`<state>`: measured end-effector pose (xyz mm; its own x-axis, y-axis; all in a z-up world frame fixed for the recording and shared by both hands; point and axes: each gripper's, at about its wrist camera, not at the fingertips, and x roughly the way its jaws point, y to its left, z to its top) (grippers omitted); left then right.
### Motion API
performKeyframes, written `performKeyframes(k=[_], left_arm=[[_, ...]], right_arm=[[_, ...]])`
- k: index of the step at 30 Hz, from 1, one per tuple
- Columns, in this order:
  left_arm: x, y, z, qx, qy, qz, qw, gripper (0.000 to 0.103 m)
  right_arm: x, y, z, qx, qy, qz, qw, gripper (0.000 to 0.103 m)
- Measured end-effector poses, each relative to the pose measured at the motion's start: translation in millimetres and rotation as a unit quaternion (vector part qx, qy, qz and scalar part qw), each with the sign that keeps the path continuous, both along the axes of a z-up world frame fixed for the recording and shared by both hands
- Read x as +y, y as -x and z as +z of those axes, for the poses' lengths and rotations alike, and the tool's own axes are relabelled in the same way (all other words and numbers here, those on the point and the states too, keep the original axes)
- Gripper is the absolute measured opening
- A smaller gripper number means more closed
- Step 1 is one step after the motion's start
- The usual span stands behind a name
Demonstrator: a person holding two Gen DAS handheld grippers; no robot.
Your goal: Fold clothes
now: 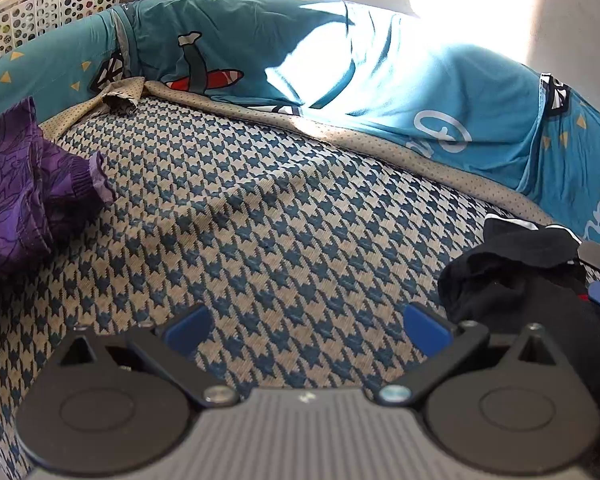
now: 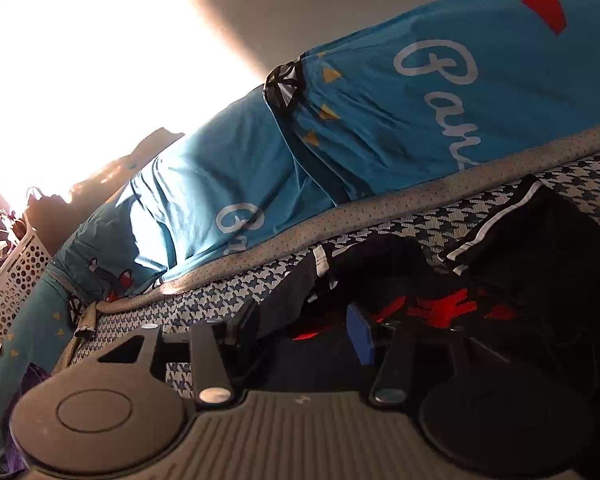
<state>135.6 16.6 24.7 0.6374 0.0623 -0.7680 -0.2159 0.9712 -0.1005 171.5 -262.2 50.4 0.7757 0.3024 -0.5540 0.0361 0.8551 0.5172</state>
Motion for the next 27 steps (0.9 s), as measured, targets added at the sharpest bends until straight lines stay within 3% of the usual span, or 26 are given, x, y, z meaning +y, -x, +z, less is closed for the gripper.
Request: performKeyframes(k=[4, 12, 13, 17, 21, 27], left_arm=[[3.4, -1.0, 0.1, 0.001, 0.004, 0.006, 1.0000, 0.103], [7.2, -0.8, 1.8, -0.003, -0.004, 0.011, 0.9999, 0.103], [8.1, -0.8, 2.0, -0.003, -0.004, 0.012, 0.9999, 0.103], [12.2, -1.5, 5.6, -0.010, -0.005, 0.019, 0.9998, 0.103], [17.4, -2.4, 12.8, -0.024, -0.015, 0.028, 0.9992, 0.103], [41.4, -2.3, 27.7, -0.052, -0.011, 0.072, 0.9960, 0.103]], right_arm=[[-2.8, -9.2, -5.8, 0.000, -0.026, -0.016, 1.000, 0.051], [7.9, -24.8, -18.8, -0.009, -0.016, -0.030, 0.999, 0.051], [9.4, -26.4, -20.3, -0.009, -0.016, -0.028, 0.999, 0.047], [17.7, -29.0, -22.2, -0.020, -0.006, -0.019, 1.000, 0.012], [25.5, -25.6, -21.0, -0.036, -0.014, -0.002, 0.999, 0.007], [63.1, -11.1, -0.8, -0.101, -0.005, 0.090, 0.991, 0.006]])
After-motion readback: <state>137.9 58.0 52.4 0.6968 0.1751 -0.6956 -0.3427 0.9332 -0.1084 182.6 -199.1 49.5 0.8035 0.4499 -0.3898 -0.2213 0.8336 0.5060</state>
